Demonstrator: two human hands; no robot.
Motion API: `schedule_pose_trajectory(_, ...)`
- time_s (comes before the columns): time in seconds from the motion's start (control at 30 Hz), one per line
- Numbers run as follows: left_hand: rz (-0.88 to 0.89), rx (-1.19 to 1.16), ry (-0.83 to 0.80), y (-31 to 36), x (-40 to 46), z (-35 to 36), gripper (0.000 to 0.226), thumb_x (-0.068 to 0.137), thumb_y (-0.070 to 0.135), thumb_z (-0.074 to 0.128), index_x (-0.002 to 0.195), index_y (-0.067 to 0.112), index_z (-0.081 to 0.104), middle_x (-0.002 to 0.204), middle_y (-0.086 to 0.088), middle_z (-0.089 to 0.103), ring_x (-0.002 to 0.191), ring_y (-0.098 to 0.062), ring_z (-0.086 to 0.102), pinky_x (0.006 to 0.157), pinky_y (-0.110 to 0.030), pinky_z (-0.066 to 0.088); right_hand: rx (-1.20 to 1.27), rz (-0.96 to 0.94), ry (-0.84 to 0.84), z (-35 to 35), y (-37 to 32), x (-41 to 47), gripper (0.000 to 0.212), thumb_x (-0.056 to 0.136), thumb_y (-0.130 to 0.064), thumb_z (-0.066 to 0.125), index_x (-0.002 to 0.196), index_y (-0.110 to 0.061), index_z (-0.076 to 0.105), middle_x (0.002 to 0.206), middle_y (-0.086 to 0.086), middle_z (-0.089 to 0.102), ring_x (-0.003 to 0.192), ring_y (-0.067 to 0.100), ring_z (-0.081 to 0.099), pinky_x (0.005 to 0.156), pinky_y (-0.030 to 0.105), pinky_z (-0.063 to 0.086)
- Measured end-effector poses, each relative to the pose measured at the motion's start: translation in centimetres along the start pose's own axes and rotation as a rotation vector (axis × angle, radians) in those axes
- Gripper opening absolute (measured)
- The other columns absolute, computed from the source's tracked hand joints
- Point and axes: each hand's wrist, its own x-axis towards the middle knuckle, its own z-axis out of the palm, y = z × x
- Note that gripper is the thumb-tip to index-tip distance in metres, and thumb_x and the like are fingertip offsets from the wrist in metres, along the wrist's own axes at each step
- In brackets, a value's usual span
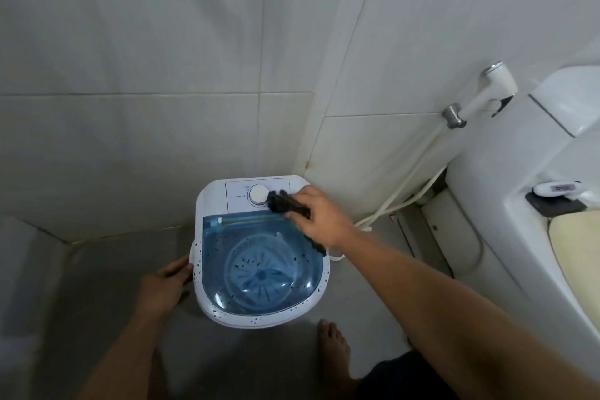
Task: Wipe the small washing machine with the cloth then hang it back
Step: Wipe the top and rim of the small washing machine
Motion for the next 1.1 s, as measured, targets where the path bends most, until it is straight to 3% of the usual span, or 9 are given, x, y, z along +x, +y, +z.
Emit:
schedule_pose_trajectory(0.1,0.006,-0.034,0.002,0.0,-0.2,0.1,0.036,0.095,0.013,0.066,0.131,0.01,0.065,0.121,-0.017,0.071,0.112,-0.032,0.067,0.103,-0.048,0.05,0.01,0.323,0.256,-2.2,2.7,2.3,0.029,0.094,-0.036,0.064,0.116,-0.018,0.072,0.1,0.007,0.061,0.088,0.026,0.063,0.078,0.038,0.055)
schedule_pose_trajectory(0.23,0.007,-0.086,0.006,0.3,-1.1,0.5,0.034,0.096,0.01,0.065,0.129,0.007,0.065,0.112,-0.018,0.071,0.106,-0.033,0.068,0.098,-0.046,0.052,0.205,0.501,0.163,-1.0,3.7,0.7,0.014,0.094,-0.029,0.066,0.1,-0.021,0.076,0.082,0.006,0.072,0.075,0.026,0.067,0.072,0.033,0.054)
schedule_pose_trajectory(0.33,0.0,-0.087,0.012,0.2,-0.9,0.5,0.033,0.094,0.011,0.067,0.127,0.008,0.067,0.113,-0.017,0.073,0.107,-0.032,0.069,0.099,-0.048,0.053,0.188,0.469,0.128,-0.5,4.2,-4.3,0.008,0.091,-0.03,0.07,0.086,-0.034,0.075,0.083,-0.001,0.069,0.077,0.018,0.067,0.074,0.032,0.053)
schedule_pose_trajectory(0.4,0.003,-0.074,0.004,0.1,-0.8,0.4,0.033,0.093,0.014,0.069,0.126,0.01,0.07,0.113,-0.015,0.074,0.105,-0.03,0.07,0.1,-0.05,0.053,0.129,0.42,0.023,-1.9,4.4,-7.1,0.024,0.09,-0.025,0.074,0.073,-0.041,0.067,0.075,-0.007,0.064,0.068,0.008,0.063,0.069,0.03,0.049)
schedule_pose_trajectory(0.5,0.005,-0.076,-0.007,0.2,-0.8,0.4,0.031,0.094,0.013,0.067,0.125,0.012,0.068,0.109,-0.015,0.074,0.099,-0.028,0.07,0.095,-0.043,0.054,0.059,0.467,-0.1,-4.5,5.0,-6.5,0.01,0.09,-0.019,0.073,0.08,-0.021,0.075,0.072,0.0,0.07,0.065,0.013,0.067,0.067,0.031,0.052)
schedule_pose_trajectory(0.63,-0.008,-0.07,-0.01,0.5,-1.1,0.5,0.033,0.096,0.012,0.065,0.129,0.011,0.067,0.107,-0.015,0.074,0.095,-0.028,0.07,0.087,-0.04,0.054,0.144,0.483,0.125,-5.5,4.2,-0.2,0.01,0.091,-0.022,0.068,0.084,-0.017,0.072,0.072,0.007,0.074,0.072,0.029,0.072,0.074,0.038,0.058)
schedule_pose_trajectory(0.73,-0.013,-0.061,-0.005,0.5,-1.1,0.5,0.035,0.096,0.013,0.065,0.13,0.011,0.067,0.112,-0.016,0.074,0.096,-0.028,0.07,0.088,-0.04,0.055,0.27,0.474,0.091,-3.6,2.4,3.3,0.006,0.094,-0.022,0.068,0.091,-0.025,0.073,0.075,0.002,0.075,0.071,0.022,0.072,0.078,0.034,0.06)
schedule_pose_trajectory(0.87,-0.023,-0.062,0.001,0.6,-1.3,0.6,0.033,0.096,0.013,0.064,0.129,0.011,0.067,0.107,-0.015,0.073,0.092,-0.025,0.07,0.085,-0.04,0.055,0.248,0.51,0.105,-1.1,2.1,3.6,0.02,0.096,-0.027,0.063,0.11,-0.017,0.074,0.088,0.007,0.077,0.082,0.027,0.072,0.079,0.038,0.059)
schedule_pose_trajectory(1.1,-0.052,-0.09,-0.03,0.2,-1.0,0.3,0.033,0.097,0.014,0.063,0.13,0.015,0.067,0.115,-0.011,0.073,0.101,-0.023,0.069,0.089,-0.042,0.055,0.276,0.515,0.26,2.0,2.5,-2.4,0.02,0.093,-0.039,0.059,0.096,-0.024,0.073,0.09,0.01,0.07,0.078,0.026,0.068,0.077,0.042,0.059)
